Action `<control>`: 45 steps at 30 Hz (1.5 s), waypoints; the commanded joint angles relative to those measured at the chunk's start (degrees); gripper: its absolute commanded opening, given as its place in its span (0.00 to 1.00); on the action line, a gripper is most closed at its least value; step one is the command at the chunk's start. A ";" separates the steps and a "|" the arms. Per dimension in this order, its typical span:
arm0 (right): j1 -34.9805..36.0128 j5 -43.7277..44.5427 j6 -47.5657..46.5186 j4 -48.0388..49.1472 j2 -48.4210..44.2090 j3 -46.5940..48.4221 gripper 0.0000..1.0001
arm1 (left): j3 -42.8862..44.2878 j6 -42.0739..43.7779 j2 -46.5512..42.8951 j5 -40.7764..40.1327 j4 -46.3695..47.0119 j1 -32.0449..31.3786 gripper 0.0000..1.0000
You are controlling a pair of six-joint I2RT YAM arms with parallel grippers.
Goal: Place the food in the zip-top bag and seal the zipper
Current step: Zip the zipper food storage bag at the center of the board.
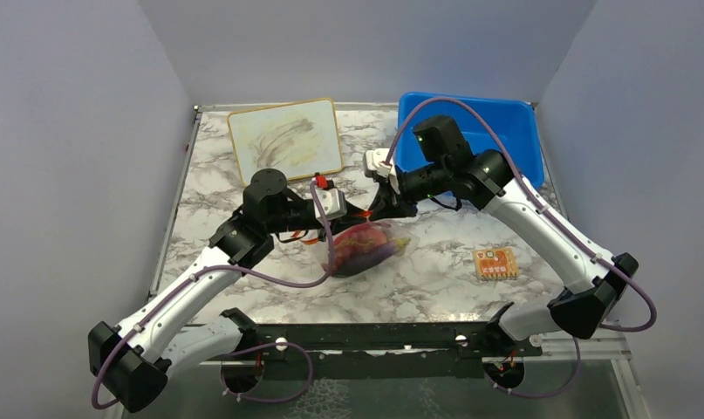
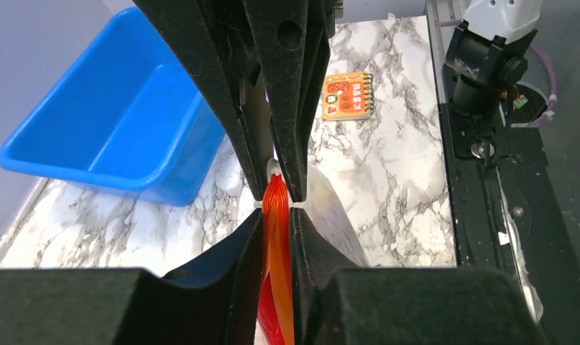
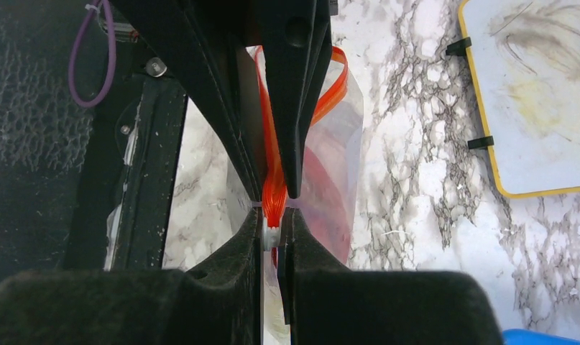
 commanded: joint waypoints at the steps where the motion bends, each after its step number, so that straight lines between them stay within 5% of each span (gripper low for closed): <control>1: 0.29 2.96 -2.41 1.86 -4.02 -0.72 0.01 | -0.62 3.07 -2.42 -1.21 -3.68 -0.20 0.14; 3: 0.29 4.20 -2.27 4.25 -5.48 -1.53 0.03 | -0.56 3.92 -2.56 -0.55 -5.08 -0.22 0.00; 5: 0.34 4.28 -0.62 8.39 -7.32 -3.50 0.11 | -0.56 4.16 -2.84 0.44 -5.36 -0.23 0.00; 9: 0.29 3.49 8.37 21.68 -12.54 -13.86 0.52 | -0.31 3.86 -3.24 1.06 -4.97 -0.26 0.00; 14: 0.25 5.93 17.31 37.69 -21.77 -29.60 0.65 | -0.67 3.73 -5.07 1.05 -3.91 -0.18 0.00; 19: 0.25 1.77 20.58 45.70 -24.54 -35.55 0.67 | -1.88 2.30 -6.44 3.00 -1.79 -0.22 0.00; 27: 0.29 -1.16 19.70 49.49 -20.20 -35.30 0.59 | -3.50 0.25 -7.41 5.49 -0.47 -0.23 0.00; 32: 0.29 -2.91 18.52 51.13 -19.18 -35.74 0.44 | -3.84 0.32 -8.38 5.26 -0.11 -0.23 0.00; 34: 0.25 -3.32 18.26 51.25 -18.85 -35.91 0.35 | -4.28 0.28 -8.67 5.29 0.39 -0.15 0.00; 37: 0.29 -4.80 17.66 52.00 -18.33 -36.43 0.06 | -4.80 -0.39 -8.99 5.29 1.18 -0.20 0.00; 39: 0.29 -5.36 17.86 52.20 -17.98 -36.37 0.01 | -4.98 -1.51 -9.07 4.97 1.91 -0.19 0.02; 42: 0.25 -5.42 18.93 52.93 -17.70 -35.98 0.01 | -5.00 -4.20 -8.98 3.35 3.58 -0.23 0.36; 45: 0.29 -5.97 20.07 54.14 -17.08 -35.88 0.01 | -4.41 -6.19 -7.83 3.29 5.10 -0.27 0.44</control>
